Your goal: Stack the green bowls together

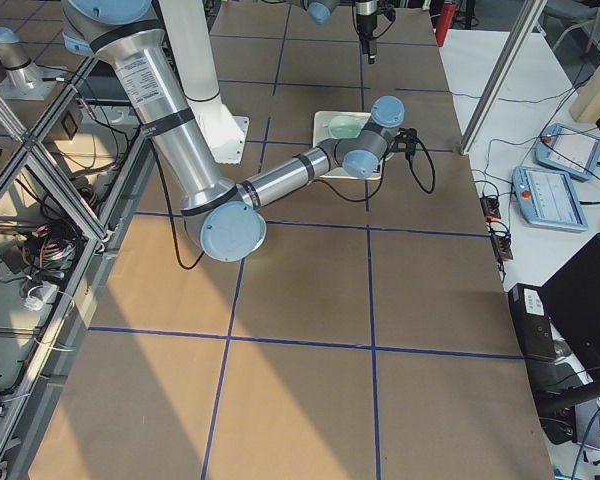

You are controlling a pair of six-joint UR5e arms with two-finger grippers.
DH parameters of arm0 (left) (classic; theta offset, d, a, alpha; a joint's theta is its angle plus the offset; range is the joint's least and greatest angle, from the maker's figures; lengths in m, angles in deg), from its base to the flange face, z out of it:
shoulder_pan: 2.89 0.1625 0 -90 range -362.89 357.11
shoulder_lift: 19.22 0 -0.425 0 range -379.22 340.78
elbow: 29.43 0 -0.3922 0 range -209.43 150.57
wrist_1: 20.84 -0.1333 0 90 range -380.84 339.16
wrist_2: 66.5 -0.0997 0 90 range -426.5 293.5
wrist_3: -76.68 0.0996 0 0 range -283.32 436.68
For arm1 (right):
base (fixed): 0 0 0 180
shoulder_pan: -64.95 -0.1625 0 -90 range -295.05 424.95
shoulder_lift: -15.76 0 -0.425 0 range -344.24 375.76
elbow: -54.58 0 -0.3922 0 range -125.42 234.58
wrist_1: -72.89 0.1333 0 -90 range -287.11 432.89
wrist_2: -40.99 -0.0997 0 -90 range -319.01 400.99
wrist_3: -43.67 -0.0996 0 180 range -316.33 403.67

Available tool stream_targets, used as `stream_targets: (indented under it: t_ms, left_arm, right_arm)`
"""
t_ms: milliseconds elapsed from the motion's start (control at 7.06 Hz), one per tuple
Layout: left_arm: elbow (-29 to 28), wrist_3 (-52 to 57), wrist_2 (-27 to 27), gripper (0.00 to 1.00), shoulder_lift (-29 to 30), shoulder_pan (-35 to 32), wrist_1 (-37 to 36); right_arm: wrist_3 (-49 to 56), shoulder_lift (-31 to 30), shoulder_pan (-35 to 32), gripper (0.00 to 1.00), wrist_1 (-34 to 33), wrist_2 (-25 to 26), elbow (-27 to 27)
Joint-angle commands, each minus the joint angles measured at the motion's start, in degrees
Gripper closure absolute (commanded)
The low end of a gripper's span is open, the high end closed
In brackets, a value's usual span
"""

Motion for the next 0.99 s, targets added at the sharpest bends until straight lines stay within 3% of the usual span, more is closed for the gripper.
stream_targets:
  t_ms: [0,425,850]
  left_arm:
    - [0.6,5.5,0.0,0.0,-2.4,-2.2,-0.3]
    - [0.5,15.3,0.2,0.0,-6.1,-6.7,-0.1]
    - [0.4,21.3,0.3,0.0,-8.3,-9.9,0.0]
  right_arm:
    - [-0.2,6.6,6.9,1.0,-10.7,7.1,2.5]
    - [-2.4,10.8,14.1,1.0,-13.1,13.8,1.8]
    - [-2.6,15.9,15.8,1.0,-14.4,17.1,-3.3]
